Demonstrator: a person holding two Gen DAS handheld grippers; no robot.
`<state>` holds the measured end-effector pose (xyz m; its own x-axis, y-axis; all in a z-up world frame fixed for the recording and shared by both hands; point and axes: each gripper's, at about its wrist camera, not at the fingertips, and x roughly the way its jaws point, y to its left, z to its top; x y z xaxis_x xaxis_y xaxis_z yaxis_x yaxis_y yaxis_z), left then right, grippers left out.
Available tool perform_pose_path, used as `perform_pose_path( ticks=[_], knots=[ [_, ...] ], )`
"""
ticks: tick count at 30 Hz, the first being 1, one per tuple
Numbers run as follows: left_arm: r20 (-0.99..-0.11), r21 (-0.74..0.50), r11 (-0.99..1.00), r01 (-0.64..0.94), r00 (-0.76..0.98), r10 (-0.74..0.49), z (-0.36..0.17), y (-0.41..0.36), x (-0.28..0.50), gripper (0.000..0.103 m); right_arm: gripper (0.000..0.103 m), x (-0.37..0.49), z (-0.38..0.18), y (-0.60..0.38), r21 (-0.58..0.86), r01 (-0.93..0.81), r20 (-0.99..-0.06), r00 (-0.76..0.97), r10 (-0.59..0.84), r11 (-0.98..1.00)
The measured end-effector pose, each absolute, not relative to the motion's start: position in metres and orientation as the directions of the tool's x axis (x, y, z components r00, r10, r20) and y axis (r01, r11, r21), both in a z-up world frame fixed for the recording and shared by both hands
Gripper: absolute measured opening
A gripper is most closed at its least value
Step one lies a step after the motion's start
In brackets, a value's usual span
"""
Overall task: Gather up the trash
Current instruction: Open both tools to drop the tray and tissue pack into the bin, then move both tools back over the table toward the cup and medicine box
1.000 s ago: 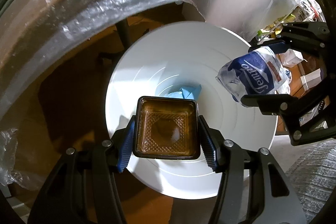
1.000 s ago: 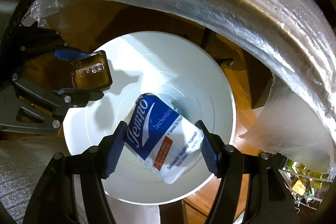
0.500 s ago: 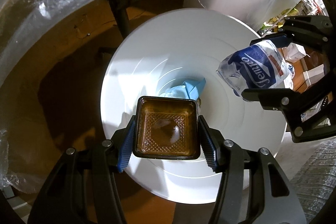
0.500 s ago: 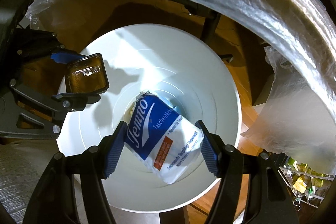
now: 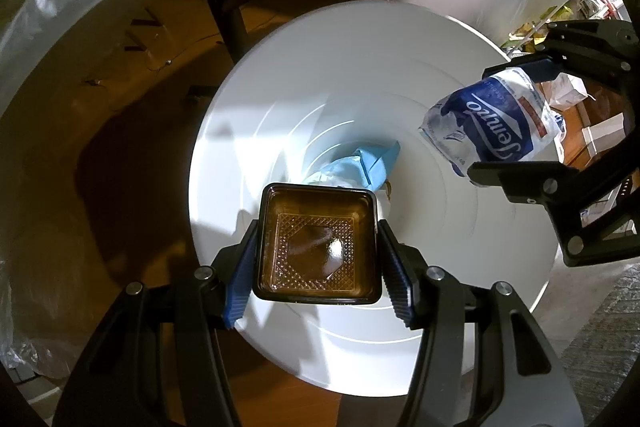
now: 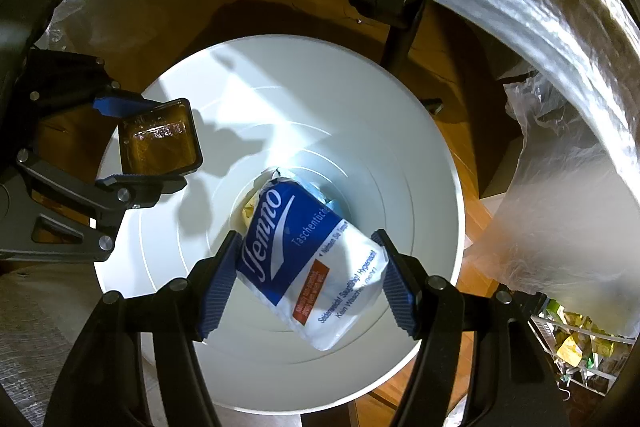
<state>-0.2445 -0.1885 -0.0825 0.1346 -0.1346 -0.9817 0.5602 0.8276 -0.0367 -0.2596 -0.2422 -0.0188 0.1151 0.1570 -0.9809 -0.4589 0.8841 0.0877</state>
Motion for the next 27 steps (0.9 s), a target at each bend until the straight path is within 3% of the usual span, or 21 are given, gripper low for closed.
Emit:
perform_pose_path(
  ticks=[9,11,13,14,21,27],
  knots=[
    [-0.982,-0.021,0.822,0.568,0.142,-0.123,-0.089,-0.191,-0.242,0.058,0.068,-0.257,-0.023,-0.241,0.084,-0.454,-0.982,0.112,0.15,0.887],
    [-0.98,-0.031,0.822,0.569,0.143,-0.136,-0.089,-0.191,-0.242,0.063,0.079,-0.257,-0.022,-0.242,0.074,-0.448,-0.982,0.123,0.143,0.891],
    [-0.976,-0.03,0.824,0.566,0.161,-0.147,-0.086,-0.189,-0.243,0.078,0.08,-0.258,-0.019,-0.244,0.079,-0.442,-0.98,0.131,0.152,0.893],
    [-0.973,-0.034,0.825,0.565,0.169,-0.156,-0.084,-0.188,-0.243,0.079,0.081,-0.258,-0.019,-0.245,0.08,-0.441,-0.98,0.131,0.153,0.894],
    [-0.968,-0.049,0.848,0.527,0.185,-0.17,-0.073,-0.172,-0.246,0.079,0.083,-0.264,0.006,-0.262,0.083,-0.405,-0.966,0.191,0.173,0.91],
    [-0.93,-0.056,0.847,0.529,0.281,-0.237,-0.013,-0.151,-0.258,0.079,0.091,-0.271,0.065,-0.283,0.093,-0.389,-0.921,0.315,0.227,0.916]
  ],
)
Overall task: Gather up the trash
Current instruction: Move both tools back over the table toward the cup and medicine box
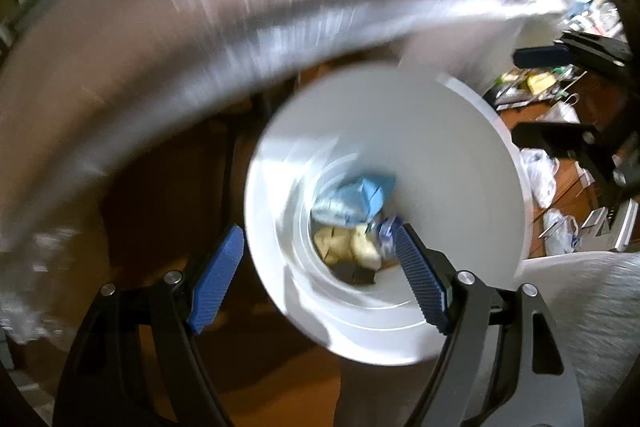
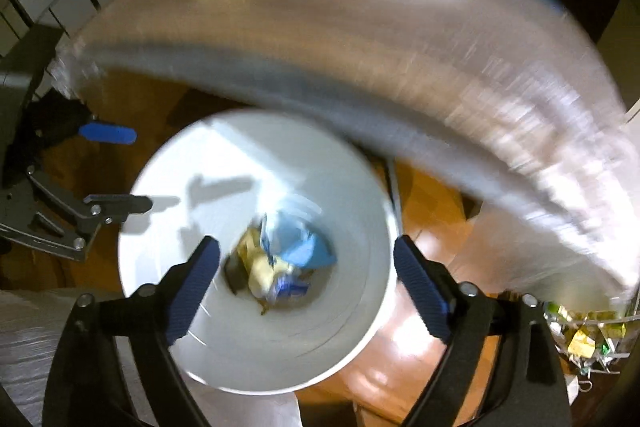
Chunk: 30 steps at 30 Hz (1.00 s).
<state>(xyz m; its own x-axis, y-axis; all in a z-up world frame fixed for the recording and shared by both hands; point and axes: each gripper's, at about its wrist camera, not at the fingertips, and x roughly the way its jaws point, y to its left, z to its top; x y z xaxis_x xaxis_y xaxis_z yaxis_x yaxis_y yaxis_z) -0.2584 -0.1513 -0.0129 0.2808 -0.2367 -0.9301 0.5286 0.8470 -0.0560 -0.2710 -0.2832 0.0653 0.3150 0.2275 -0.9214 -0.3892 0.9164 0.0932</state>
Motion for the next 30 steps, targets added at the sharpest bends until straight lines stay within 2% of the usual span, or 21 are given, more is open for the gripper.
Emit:
perform_pose_path(
  ticks=[2,4,5,7,9,11,30],
  knots=[
    [-0.906,-0.042,0.844,0.534,0.337,-0.257,0.013,-0.149,-0.262,0.086,0.097,-0.275,0.095,-0.288,0.064,-0.401,-0.887,0.397,0.236,0.914],
    [-0.852,-0.007,0.856,0.517,0.445,-0.275,0.046,-0.144,-0.263,0.1,0.099,-0.275,0.124,-0.291,-0.003,-0.4,-0.837,0.503,0.216,0.917],
    [-0.823,0.012,0.868,0.496,0.498,-0.273,0.058,-0.142,-0.262,0.102,0.099,-0.273,0.132,-0.294,-0.03,-0.392,-0.817,0.539,0.203,0.919],
    [-0.781,0.015,0.902,0.432,0.568,-0.259,0.075,-0.135,-0.25,0.101,0.099,-0.262,0.147,-0.296,-0.081,-0.368,-0.779,0.603,0.172,0.926],
    [-0.773,-0.042,0.918,0.395,0.569,-0.28,0.078,-0.13,-0.231,0.101,0.099,-0.247,0.151,-0.299,-0.103,-0.345,-0.762,0.631,0.149,0.933],
    [-0.781,-0.047,0.936,0.348,0.572,-0.251,0.076,-0.13,-0.214,0.101,0.099,-0.229,0.151,-0.302,-0.108,-0.333,-0.753,0.643,0.142,0.937],
    [-0.824,-0.07,0.96,0.27,0.528,-0.208,0.047,-0.148,-0.151,0.1,0.099,-0.079,0.116,-0.289,-0.015,-0.348,-0.797,0.57,0.199,0.937]
  ],
)
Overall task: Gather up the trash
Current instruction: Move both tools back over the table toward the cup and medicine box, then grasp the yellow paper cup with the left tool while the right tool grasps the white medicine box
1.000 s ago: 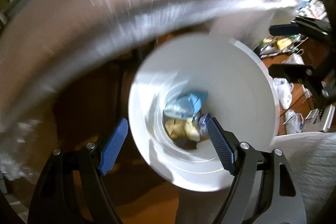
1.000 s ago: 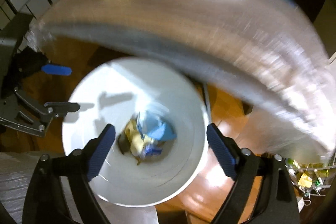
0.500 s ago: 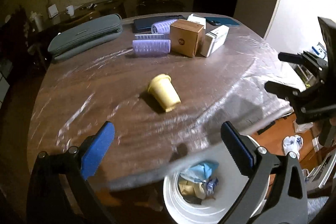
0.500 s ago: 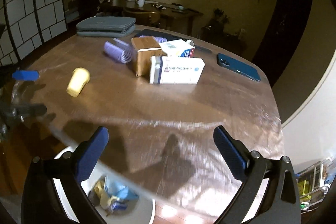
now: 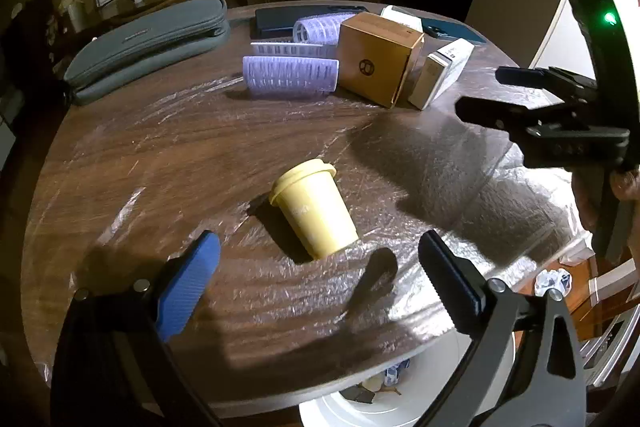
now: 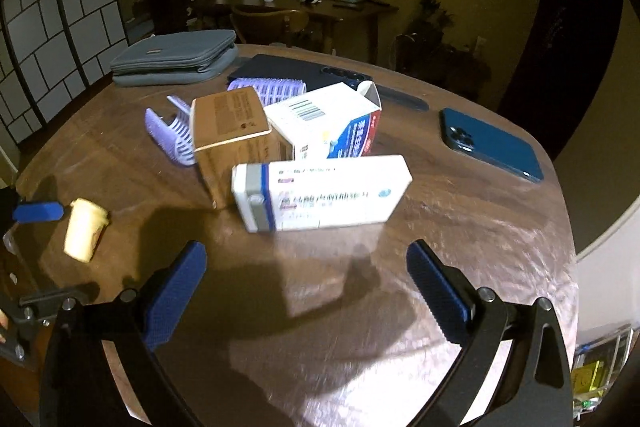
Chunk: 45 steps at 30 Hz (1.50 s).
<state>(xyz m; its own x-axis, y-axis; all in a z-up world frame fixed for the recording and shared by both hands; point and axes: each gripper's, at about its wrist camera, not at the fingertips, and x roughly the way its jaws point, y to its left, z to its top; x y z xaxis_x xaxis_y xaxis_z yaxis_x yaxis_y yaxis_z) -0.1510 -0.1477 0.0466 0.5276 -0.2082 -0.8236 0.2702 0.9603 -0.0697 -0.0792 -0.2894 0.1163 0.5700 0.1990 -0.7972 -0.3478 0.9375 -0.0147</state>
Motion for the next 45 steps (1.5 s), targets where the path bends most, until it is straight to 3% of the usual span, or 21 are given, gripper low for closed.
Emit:
perform_pose_path(
  ticks=[12,17,20,22,23,45],
  knots=[
    [-0.832,-0.053,0.965,0.257,0.522,-0.185,0.043,-0.156,-0.136,0.087,0.099,-0.04,0.102,-0.286,0.014,-0.377,-0.813,0.535,0.23,0.926],
    [-0.831,-0.008,0.966,0.257,0.536,-0.15,0.043,-0.159,-0.135,0.075,0.099,-0.033,0.1,-0.282,0.031,-0.389,-0.81,0.53,0.251,0.921],
    [-0.828,-0.002,0.965,0.261,0.541,-0.148,0.044,-0.159,-0.135,0.063,0.099,-0.031,0.101,-0.283,0.054,-0.386,-0.806,0.528,0.268,0.921],
    [-0.826,-0.004,0.965,0.261,0.543,-0.15,0.045,-0.158,-0.135,0.046,0.095,-0.031,0.102,-0.285,0.077,-0.381,-0.804,0.523,0.284,0.921],
    [-0.826,-0.006,0.965,0.261,0.543,-0.151,0.045,-0.158,-0.134,0.044,0.095,-0.031,0.102,-0.286,0.087,-0.379,-0.802,0.522,0.29,0.921],
    [-0.82,-0.076,0.958,0.278,0.529,-0.218,0.049,-0.153,-0.139,0.043,0.094,-0.091,0.116,-0.301,0.135,-0.324,-0.807,0.512,0.294,0.936]
  ],
)
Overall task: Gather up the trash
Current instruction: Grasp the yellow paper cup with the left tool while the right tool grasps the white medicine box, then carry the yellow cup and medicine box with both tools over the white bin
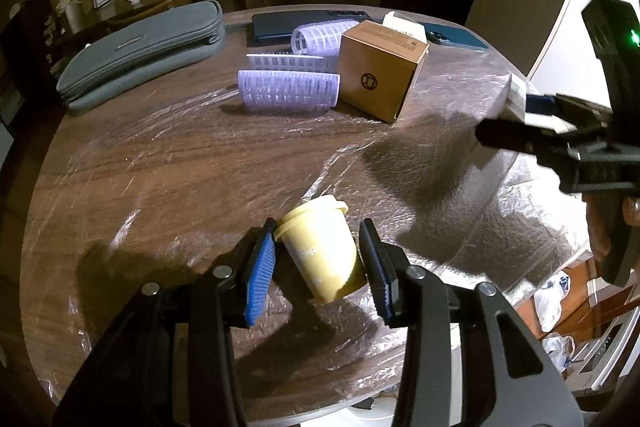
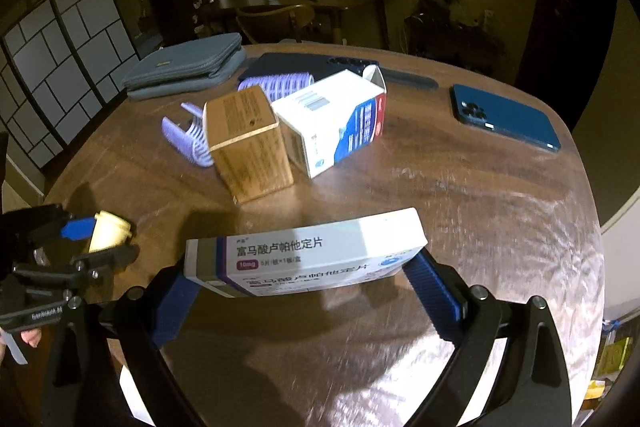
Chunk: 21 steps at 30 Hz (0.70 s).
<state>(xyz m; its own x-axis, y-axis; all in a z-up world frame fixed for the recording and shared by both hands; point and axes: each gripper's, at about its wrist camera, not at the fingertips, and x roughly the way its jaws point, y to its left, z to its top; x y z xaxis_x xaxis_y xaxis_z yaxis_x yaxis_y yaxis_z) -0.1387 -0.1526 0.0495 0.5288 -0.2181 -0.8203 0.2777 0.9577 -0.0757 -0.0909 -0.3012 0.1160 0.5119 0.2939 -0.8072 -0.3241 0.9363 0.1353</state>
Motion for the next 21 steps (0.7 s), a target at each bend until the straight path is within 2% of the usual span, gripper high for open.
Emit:
perform_pose_path(
  ticks=[21],
  knots=[
    [-0.804,-0.075,0.934,0.35,0.533,-0.264,0.069,-0.15,-0.172,0.043,0.094,-0.156,0.137,-0.297,0.144,-0.339,-0.8,0.514,0.311,0.93]
  ],
)
